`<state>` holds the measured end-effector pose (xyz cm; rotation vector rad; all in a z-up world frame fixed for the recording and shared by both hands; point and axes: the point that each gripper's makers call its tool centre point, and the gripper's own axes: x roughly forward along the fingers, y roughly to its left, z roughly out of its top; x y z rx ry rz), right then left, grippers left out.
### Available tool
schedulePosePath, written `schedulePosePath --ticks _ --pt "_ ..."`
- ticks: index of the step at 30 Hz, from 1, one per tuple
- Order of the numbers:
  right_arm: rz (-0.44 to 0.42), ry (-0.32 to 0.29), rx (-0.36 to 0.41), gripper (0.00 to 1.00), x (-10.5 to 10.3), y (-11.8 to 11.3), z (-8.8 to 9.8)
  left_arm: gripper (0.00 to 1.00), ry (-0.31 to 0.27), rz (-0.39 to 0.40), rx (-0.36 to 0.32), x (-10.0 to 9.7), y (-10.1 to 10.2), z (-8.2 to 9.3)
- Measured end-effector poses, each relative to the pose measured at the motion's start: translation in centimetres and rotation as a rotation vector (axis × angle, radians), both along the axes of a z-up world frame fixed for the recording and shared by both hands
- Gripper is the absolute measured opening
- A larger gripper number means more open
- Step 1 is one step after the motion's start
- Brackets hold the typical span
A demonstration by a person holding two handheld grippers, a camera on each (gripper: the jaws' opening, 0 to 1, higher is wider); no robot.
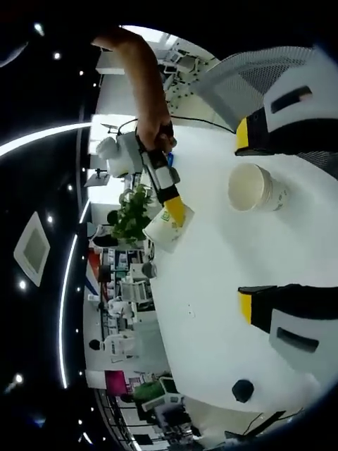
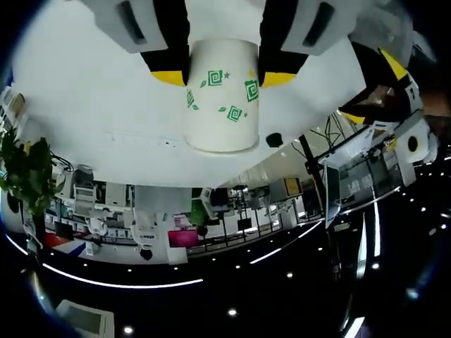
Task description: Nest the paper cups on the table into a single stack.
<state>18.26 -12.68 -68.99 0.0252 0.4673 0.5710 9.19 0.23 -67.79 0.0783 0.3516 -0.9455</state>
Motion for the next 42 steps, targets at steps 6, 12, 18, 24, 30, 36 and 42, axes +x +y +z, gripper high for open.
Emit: schedulePosePath --ticks 6,12,18,24,30,36,42 --pt "0.048 -0.042 0.005 0.37 -1.6 0.3 1.2 0.68 0.003 -0.025 -0.008 0.3 -0.7 1.3" --pt "0.139 -0.082 -0.013 0.37 -4.2 1.0 2.1 0.51 -0.032 -0.075 -0.043 0.2 -1.9 4.1" --pt "0.218 -0.106 -0.032 0.37 -5.9 1.6 2.0 0.49 -0.034 -0.143 -0.065 -0.5 -3.3 5.6" --pt "0.307 -0.131 -0.065 0.37 -7.6 2.5 1.8 0.40 -0.066 -0.222 -0.021 -1.4 -4.3 5.9" --pt "0.390 -0.148 -0.073 0.37 -9.0 3.6 1.8 0.35 -0.055 -0.283 -0.005 -2.1 -5.2 5.7" --pt "0.503 -0.186 -0.114 0.37 -10.6 4.7 1.6 0.29 -0.046 -0.358 0.014 -3.1 -6.1 5.4" --pt "0.560 -0.215 -0.159 0.37 -11.0 4.9 1.4 0.24 -0.045 -0.429 0.046 -4.0 -6.6 4.9"
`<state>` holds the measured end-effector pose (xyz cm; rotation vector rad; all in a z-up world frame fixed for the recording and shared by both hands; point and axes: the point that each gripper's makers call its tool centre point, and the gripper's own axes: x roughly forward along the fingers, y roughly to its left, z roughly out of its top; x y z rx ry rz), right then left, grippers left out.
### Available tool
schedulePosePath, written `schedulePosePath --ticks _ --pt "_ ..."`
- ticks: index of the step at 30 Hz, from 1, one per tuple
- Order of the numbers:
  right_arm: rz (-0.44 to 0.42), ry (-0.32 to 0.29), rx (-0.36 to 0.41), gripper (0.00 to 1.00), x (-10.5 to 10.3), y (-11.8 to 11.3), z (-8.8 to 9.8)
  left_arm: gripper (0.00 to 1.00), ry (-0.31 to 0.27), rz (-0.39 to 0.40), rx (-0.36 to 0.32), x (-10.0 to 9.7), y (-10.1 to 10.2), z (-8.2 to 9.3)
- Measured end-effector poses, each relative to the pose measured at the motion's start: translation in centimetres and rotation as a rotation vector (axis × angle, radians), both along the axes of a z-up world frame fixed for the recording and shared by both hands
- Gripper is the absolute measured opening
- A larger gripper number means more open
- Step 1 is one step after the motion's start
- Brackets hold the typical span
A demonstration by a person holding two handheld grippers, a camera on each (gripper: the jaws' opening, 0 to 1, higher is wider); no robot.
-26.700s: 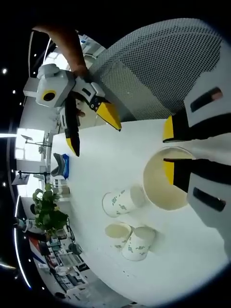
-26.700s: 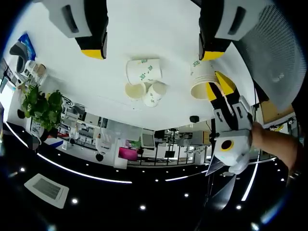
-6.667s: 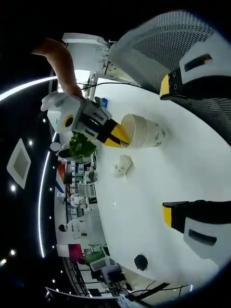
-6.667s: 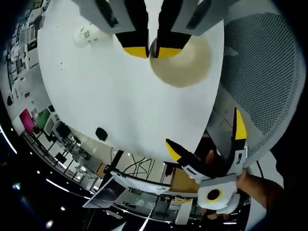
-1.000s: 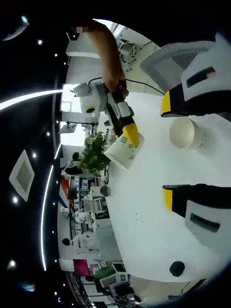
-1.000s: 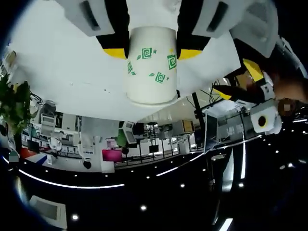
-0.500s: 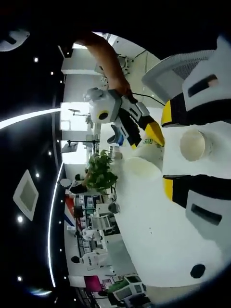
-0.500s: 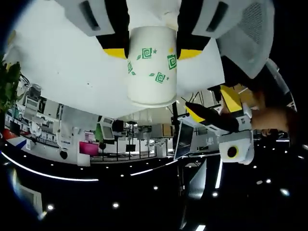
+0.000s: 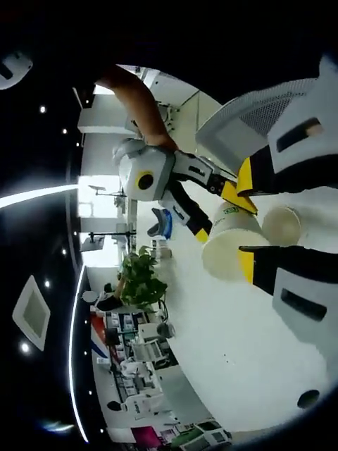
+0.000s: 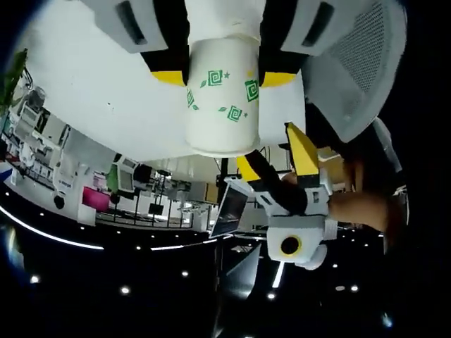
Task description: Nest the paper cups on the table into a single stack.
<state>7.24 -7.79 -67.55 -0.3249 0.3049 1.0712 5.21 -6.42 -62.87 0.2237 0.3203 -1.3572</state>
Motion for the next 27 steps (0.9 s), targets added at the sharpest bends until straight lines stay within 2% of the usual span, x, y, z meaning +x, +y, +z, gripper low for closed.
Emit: schedulePosePath --ticks 5,8,16,22,27 --pt "0.032 -0.036 -0.024 0.37 -0.2 0.1 0.1 0.17 0.006 -0.031 0.000 -0.4 -0.3 0.0" --pt "0.053 -0.088 -0.048 0.37 -0.4 0.4 0.2 0.16 -0.015 -0.046 0.015 -0.4 -0.4 -0.2" --pt "0.095 -0.164 -0.105 0.37 -1.1 0.5 -0.3 0.00 -0.010 -0.119 -0.007 -1.4 -0.6 0.3" --pt "0.091 -0.187 -0.124 0.37 -1.1 0.4 -0.4 0.00 -0.026 -0.148 0.010 -1.9 -0.9 0.0" --pt "0.063 -0.165 -0.119 0.39 -0.8 0.1 -0.6 0.00 -0.024 -0.146 0.009 -1.9 -0.9 0.1"
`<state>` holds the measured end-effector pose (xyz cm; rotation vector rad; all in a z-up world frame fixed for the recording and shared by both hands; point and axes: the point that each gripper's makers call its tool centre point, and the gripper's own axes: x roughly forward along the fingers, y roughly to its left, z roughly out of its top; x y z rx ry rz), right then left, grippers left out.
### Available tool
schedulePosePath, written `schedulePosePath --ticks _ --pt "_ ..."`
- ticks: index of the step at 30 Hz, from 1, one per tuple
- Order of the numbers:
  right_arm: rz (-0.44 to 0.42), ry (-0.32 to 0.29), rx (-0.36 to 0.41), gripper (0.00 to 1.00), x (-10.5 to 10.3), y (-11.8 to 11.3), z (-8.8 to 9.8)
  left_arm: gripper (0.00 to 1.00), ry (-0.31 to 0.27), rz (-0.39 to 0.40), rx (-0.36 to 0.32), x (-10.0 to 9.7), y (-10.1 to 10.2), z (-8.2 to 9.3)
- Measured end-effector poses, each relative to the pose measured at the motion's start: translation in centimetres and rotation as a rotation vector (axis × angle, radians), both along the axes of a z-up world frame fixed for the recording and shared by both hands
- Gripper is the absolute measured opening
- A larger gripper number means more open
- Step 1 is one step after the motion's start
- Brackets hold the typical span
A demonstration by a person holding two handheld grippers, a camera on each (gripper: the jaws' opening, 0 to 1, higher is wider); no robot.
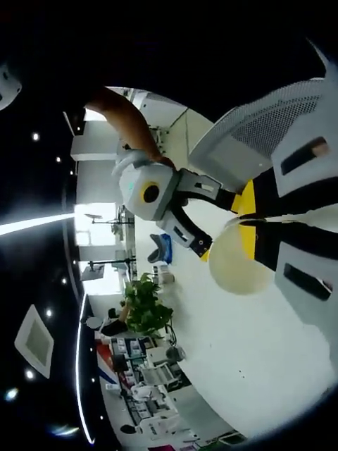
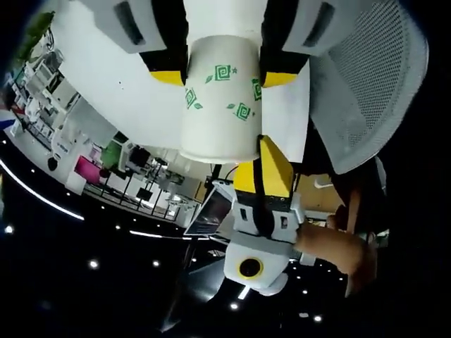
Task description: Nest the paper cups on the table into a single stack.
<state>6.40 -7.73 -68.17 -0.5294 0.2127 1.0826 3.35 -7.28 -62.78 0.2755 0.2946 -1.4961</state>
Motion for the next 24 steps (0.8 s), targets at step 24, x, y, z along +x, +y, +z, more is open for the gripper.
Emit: schedulePosePath --ticks 24 --pt "-0.142 0.118 0.081 0.58 0.6 -3.3 -1.2 0.00 -0.064 -0.002 0.177 0.7 1.8 -2.4"
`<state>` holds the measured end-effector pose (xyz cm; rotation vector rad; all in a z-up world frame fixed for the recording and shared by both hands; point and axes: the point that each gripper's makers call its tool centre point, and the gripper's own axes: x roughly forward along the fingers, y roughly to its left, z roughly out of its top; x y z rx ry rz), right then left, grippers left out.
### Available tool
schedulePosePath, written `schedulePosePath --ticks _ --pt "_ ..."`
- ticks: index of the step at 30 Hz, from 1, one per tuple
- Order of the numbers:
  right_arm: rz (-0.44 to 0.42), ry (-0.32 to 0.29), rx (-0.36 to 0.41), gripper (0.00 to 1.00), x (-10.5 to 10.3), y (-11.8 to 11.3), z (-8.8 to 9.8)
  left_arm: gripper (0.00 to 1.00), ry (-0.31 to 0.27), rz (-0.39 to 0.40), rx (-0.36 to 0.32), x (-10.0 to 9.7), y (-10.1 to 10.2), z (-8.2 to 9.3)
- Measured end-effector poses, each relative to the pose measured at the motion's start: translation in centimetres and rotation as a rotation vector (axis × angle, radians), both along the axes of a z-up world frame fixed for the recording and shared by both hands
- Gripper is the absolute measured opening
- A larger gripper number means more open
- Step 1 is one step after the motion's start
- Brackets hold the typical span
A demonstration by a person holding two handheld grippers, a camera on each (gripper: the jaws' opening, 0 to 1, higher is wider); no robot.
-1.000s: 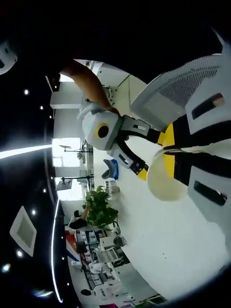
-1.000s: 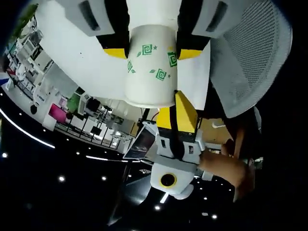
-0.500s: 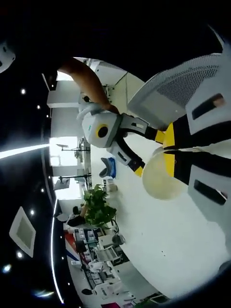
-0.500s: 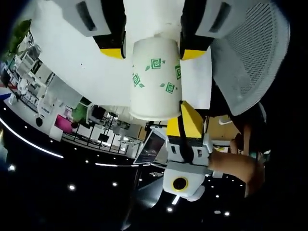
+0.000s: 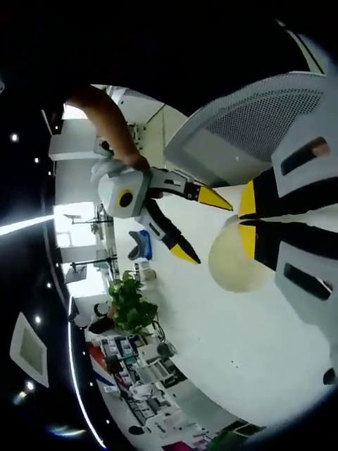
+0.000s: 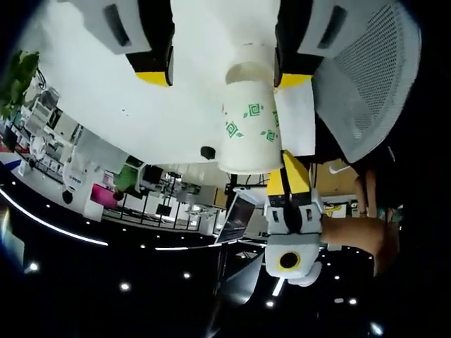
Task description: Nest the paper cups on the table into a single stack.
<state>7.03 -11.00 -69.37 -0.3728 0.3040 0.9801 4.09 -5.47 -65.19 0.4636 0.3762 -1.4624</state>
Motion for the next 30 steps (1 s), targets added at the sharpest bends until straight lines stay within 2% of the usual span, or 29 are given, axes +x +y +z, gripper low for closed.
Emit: schedulePosePath --ticks 9,30 --pt "-0.024 0.019 0.001 0.58 -0.5 -0.7 -0.6 0.00 -0.031 -0.030 0.092 0.0 0.2 -1.8" --pt "-0.059 0.049 0.000 0.58 -1.1 -1.5 -1.9 0.00 -0.047 -0.090 0.234 0.0 -0.7 -5.7"
